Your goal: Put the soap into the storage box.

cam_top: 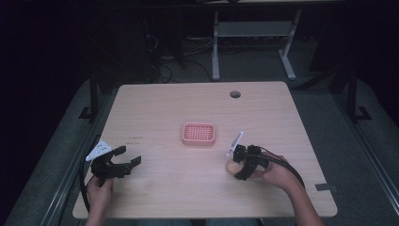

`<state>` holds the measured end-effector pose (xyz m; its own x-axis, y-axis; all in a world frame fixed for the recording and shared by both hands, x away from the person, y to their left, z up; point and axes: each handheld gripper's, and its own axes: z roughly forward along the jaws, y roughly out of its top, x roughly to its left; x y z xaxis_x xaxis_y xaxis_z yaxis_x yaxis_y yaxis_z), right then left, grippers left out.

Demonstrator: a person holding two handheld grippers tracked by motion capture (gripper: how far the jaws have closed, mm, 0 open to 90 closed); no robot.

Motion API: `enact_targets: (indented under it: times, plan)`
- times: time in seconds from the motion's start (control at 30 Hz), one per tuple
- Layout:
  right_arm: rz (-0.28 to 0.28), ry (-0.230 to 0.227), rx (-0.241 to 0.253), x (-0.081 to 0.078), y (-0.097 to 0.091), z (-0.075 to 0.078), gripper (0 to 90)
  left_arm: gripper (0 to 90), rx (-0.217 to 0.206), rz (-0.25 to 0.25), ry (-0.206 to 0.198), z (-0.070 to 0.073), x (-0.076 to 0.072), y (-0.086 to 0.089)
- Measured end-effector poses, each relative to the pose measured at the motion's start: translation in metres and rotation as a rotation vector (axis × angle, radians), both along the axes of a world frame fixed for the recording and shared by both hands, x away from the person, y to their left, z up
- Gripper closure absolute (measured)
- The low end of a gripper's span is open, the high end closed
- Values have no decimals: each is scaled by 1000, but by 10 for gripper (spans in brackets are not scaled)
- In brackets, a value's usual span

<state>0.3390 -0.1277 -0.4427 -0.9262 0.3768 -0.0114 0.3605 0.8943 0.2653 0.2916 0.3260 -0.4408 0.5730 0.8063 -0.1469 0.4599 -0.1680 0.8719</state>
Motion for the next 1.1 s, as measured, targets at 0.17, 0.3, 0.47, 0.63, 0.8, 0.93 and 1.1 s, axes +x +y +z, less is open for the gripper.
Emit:
enact_targets:
  times: [0.17,0.3,0.47,0.63,0.8,0.93,1.1]
  plan:
    - [-1,-9,33,-1,-1,6,318,143,0,-2,-1,0,0,0]
    - [8,-22,35,1,0,11,318,142,-2,1,0,0,0,0]
    - [15,-31,52,8,0,19,318,142,-15,8,3,0,-1,0]
    - [28,-35,72,14,5,27,318,142,-17,10,4,0,-1,0]
    - [49,-45,92,23,12,37,318,142,-21,19,7,-1,0,3]
    - [62,-47,100,30,19,41,318,143,-25,20,5,-1,0,4]
    - [71,-51,94,38,26,43,318,142,-27,20,4,0,0,3]
